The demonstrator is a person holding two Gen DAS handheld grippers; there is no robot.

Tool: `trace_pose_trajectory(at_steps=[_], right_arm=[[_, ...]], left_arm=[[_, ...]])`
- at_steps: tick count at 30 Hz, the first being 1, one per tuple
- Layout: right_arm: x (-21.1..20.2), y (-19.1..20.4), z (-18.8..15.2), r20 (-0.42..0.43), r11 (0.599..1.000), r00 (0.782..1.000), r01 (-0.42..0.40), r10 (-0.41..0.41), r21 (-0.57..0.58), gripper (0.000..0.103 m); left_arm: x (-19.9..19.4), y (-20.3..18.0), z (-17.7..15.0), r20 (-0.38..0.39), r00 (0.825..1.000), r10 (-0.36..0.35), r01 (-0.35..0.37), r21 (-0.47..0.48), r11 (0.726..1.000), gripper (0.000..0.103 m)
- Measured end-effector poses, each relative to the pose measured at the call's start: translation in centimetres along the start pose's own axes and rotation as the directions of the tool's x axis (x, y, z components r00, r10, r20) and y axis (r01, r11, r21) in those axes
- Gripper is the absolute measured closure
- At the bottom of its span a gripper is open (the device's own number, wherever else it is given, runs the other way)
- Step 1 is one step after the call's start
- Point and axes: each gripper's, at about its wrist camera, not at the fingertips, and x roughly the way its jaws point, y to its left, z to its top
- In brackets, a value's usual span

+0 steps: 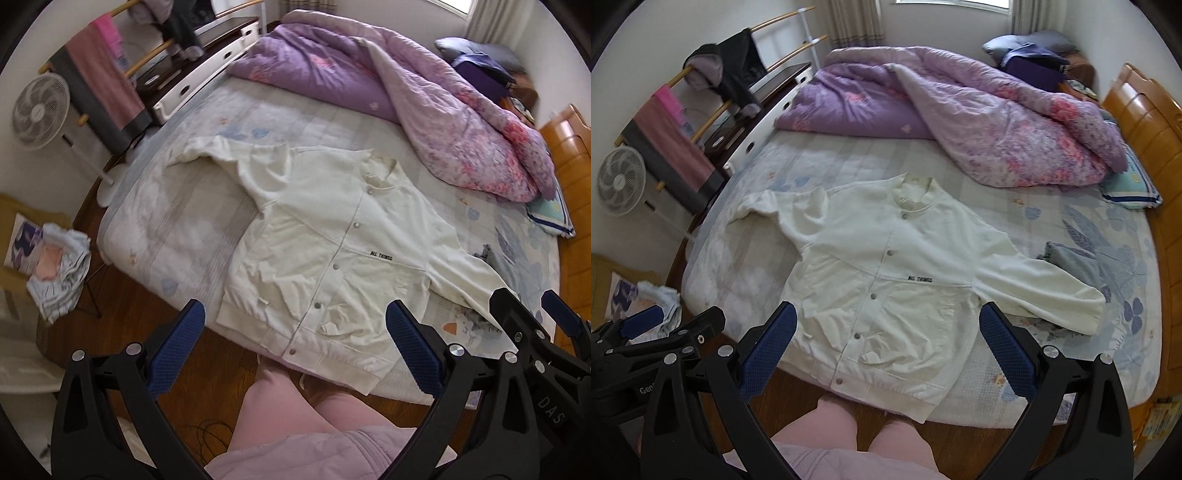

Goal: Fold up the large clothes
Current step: 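Move both tools toward the jacket sleeve nearest the left tool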

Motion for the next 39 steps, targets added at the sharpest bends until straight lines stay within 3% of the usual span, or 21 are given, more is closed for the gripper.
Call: trace_pose_trajectory(at_steps=[8, 16, 20, 27, 34, 39], right_arm=[[1.7, 2.0, 0.1, -0.055, 0.996, 0.996, -0.079, 0.077, -0.046, 0.007], [3.8, 4.9, 1.5, -0.081, 0.996, 0.994, -0.072, 0.068, -0.049, 0.007], [5.9, 7.5, 3.1, -0.101, 0.998, 0.994, -0.054, 0.051, -0.026, 0.007], [11.0, 14.6, 6.9, -0.182, 0.997, 0.981, -0.053, 0.063, 0.057, 0.007], [17.3, 19.7, 9.3, -0.324, 0.996, 0.945, -0.02, 0.047, 0.086, 0.007], [20.7, 19.2, 9.2, -0.408, 0.977, 0.912, 0.057, 0.032, 0.204, 0.008]], left_arm=[[0.4, 2.2, -0.8, -0.03, 0.998, 0.051, -0.053, -0.07, 0.996, 0.005], [2.2, 5.8, 1.3, -0.054, 0.998, 0.015, -0.02, -0.092, 0.996, 0.005], [3.9, 8.3, 3.7, -0.07, 0.998, -0.008, 0.003, -0.077, 0.997, 0.005], [8.2, 16.1, 9.9, -0.126, 0.99, -0.054, 0.045, -0.077, 0.996, 0.005], [14.9, 25.1, 16.5, -0.202, 0.975, -0.087, 0.061, -0.13, 0.99, 0.005], [23.6, 31.0, 21.8, -0.269, 0.945, -0.188, 0.13, -0.219, 0.967, 0.005]])
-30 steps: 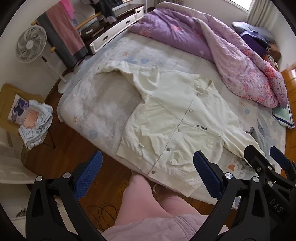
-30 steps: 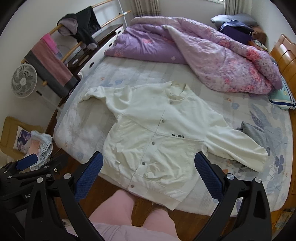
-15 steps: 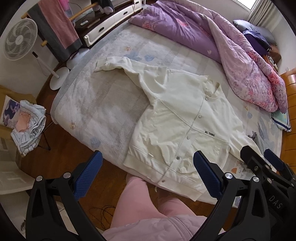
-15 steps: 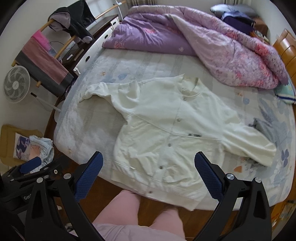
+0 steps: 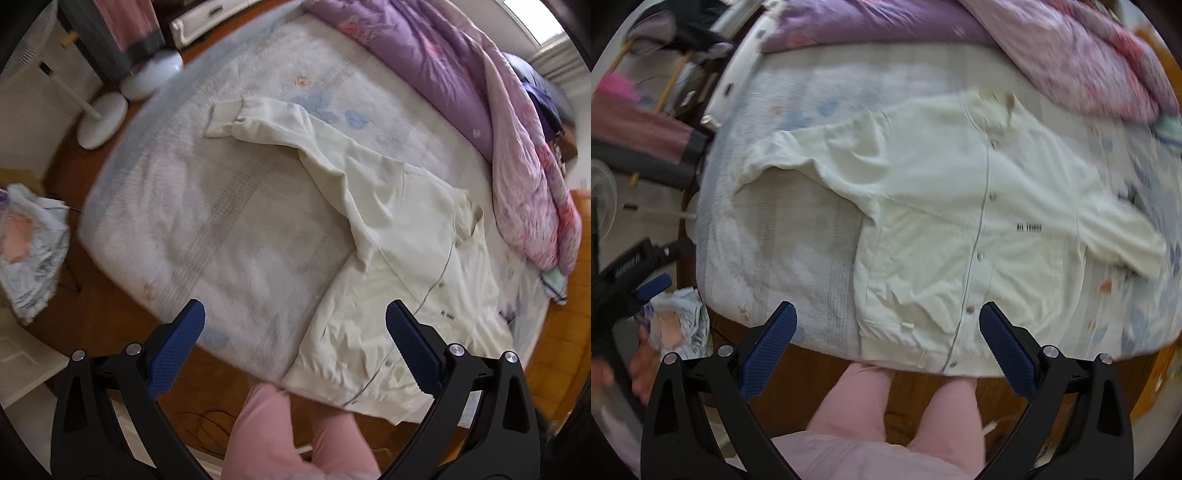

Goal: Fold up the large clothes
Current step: 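Move both tools toward the jacket sleeve nearest the left tool, then grasp the white jacket's sleeve cuff with the left tool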

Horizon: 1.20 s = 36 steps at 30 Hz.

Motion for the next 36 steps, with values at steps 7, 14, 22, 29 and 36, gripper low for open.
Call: trace_pose_trajectory(at_steps=[7, 14, 22, 29, 36], right_arm=[[3.5, -0.5, 1.8, -0.086, 0.996, 0.996, 0.039, -0.032, 0.081, 0.008], [7.3, -2.0, 1.5, -0.193, 0.985, 0.968, 0.17, -0.16, 0.036, 0.008], [12.1, -3.2, 2.0, -0.306, 0.983, 0.941, 0.172, -0.143, 0.067, 0.008], [12.8, -3.1, 2.9, -0.303, 0.985, 0.939, 0.173, -0.162, 0.011, 0.008], [13.0, -4.1, 4.7, -0.295, 0.992, 0.95, 0.12, -0.105, 0.031, 0.008]], left_arm=[[12.5, 7.4, 10.3, -0.129, 0.991, -0.016, -0.014, -0.229, 0.973, 0.005], [20.8, 13.8, 17.3, -0.085, 0.985, -0.15, 0.084, -0.525, 0.847, 0.005], [26.5, 19.4, 21.6, 0.168, 0.937, -0.305, 0.325, -0.739, 0.59, 0.024], [24.2, 22.6, 22.0, 0.355, 0.884, -0.303, 0.466, -0.719, 0.516, 0.094], [15.9, 21.4, 23.6, 0.407, 0.899, -0.161, 0.38, -0.541, 0.75, 0.095]])
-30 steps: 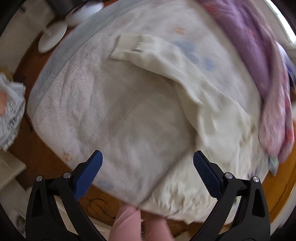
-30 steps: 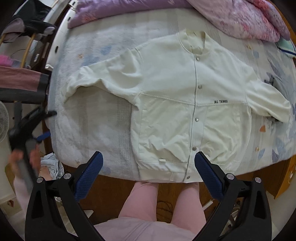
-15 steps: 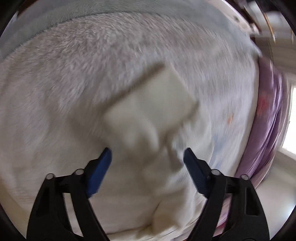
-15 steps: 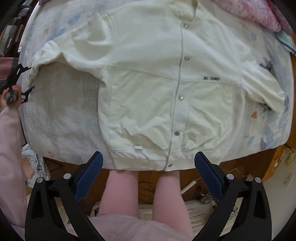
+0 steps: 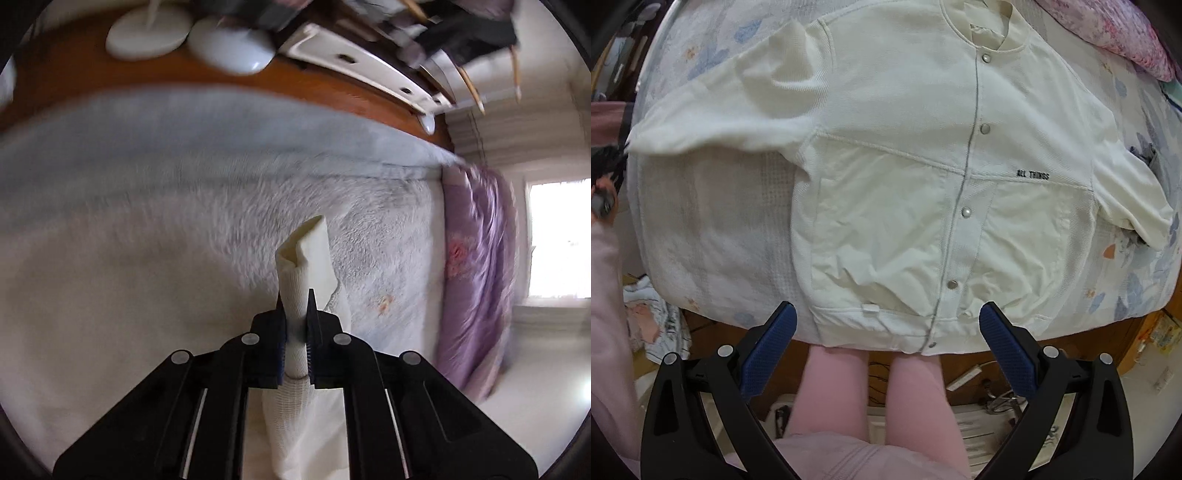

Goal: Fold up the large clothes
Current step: 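Grasp the white jacket's sleeve cuff with the left tool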

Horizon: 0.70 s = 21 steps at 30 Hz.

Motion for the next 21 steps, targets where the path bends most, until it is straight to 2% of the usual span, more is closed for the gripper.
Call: trace_pose_trajectory(at_steps=[2, 3, 5, 7, 10, 12, 14, 16, 17, 18, 21], right_arm=[[-0.6, -0.2, 0.5, 0.032, 1.0, 0.999, -0.015, 0.015, -0.003, 0.008], [-0.8, -0.2, 1.1, 0.056, 1.0, 0.998, -0.017, 0.018, -0.014, 0.008], [-0.9, -0.2, 2.7, 0.104, 0.999, 0.995, 0.001, 0.003, -0.04, 0.008], [-0.8, 0.2, 5.0, 0.158, 0.998, 0.987, 0.021, -0.011, -0.061, 0.008], [-0.3, 1.8, 9.1, 0.223, 0.992, 0.975, 0.002, 0.026, -0.123, 0.03], [1.0, 2.7, 11.9, 0.227, 0.986, 0.97, -0.052, 0.088, -0.158, 0.057], [2.5, 3.3, 14.1, 0.206, 0.976, 0.964, -0.134, 0.168, -0.17, 0.072], [3.7, 4.0, 15.6, 0.182, 0.962, 0.957, -0.192, 0.227, -0.192, 0.074], [4.1, 4.4, 16.3, 0.201, 0.947, 0.939, -0.234, 0.278, -0.218, 0.075], [4.4, 4.8, 16.6, 0.219, 0.939, 0.928, -0.25, 0.302, -0.234, 0.083], [7.5, 5.4, 18.0, 0.2, 0.943, 0.933, -0.257, 0.298, -0.21, 0.091]], left_arm=[[-1.8, -1.3, 0.2, 0.027, 0.998, 0.057, -0.059, 0.079, 0.995, 0.095], [-2.8, -1.8, 0.2, 0.043, 0.997, 0.067, -0.071, 0.101, 0.992, 0.095], [-3.7, -2.4, -1.0, 0.049, 0.998, 0.039, -0.044, 0.106, 0.993, 0.095], [-4.0, -3.2, -1.8, 0.069, 0.995, 0.077, -0.086, 0.134, 0.987, 0.095], [-5.3, -3.3, -2.8, 0.104, 0.989, 0.104, -0.118, 0.134, 0.984, 0.095], [-6.5, -3.3, -3.3, 0.122, 0.987, 0.102, -0.118, 0.134, 0.984, 0.095], [-8.7, -3.9, -4.4, 0.169, 0.98, 0.105, -0.132, 0.159, 0.978, 0.095], [-10.1, -5.0, -5.7, 0.212, 0.972, 0.1, -0.143, 0.195, 0.97, 0.095], [-10.8, -6.0, -6.6, 0.238, 0.964, 0.121, -0.177, 0.233, 0.956, 0.095], [-11.4, -7.1, -7.4, 0.263, 0.955, 0.134, -0.206, 0.268, 0.941, 0.095], [-13.4, -9.9, -9.8, 0.302, 0.946, 0.116, -0.218, 0.331, 0.918, 0.095]])
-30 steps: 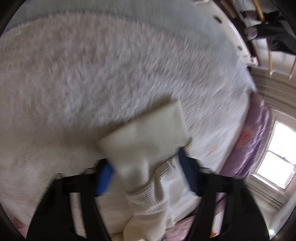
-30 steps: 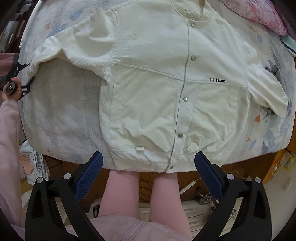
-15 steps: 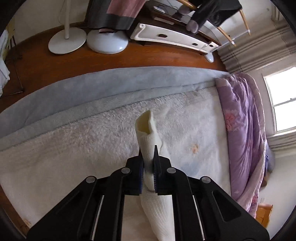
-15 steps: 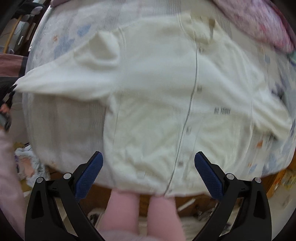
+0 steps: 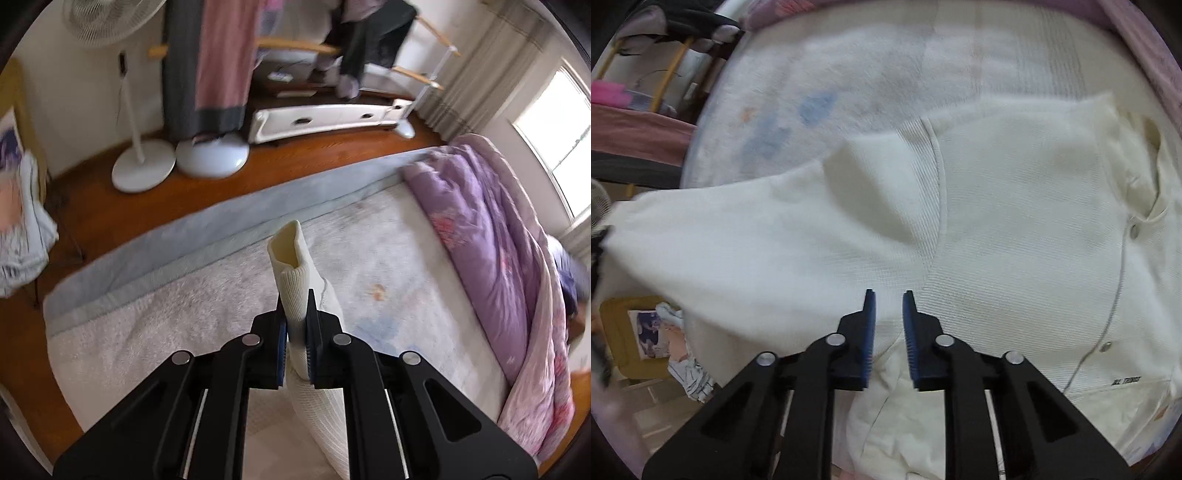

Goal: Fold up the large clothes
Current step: 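Grasp the white jacket's sleeve cuff with the left tool, then fold the held sleeve across the jacket front with the left tool while the right tool pins the body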

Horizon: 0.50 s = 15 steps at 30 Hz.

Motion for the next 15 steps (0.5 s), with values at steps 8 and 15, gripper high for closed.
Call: trace_pose_trajectory(at_steps=[8, 15], right_arm=[[10.6, -2.7, -2.0, -0.178, 0.966, 0.974, -0.098, 0.142, 0.238, 0.095], [12.1, -4.6, -1.7, -0.146, 0.915, 0.961, -0.167, 0.234, 0.366, 0.097]], left_arm=[[-2.2, -9.5, -2.7, -0.041, 0.998, 0.056, -0.049, 0.161, 0.986, 0.094], [-5.3, -18.6, -7.4, -0.036, 0.999, 0.032, -0.02, 0.284, 0.959, 0.094]])
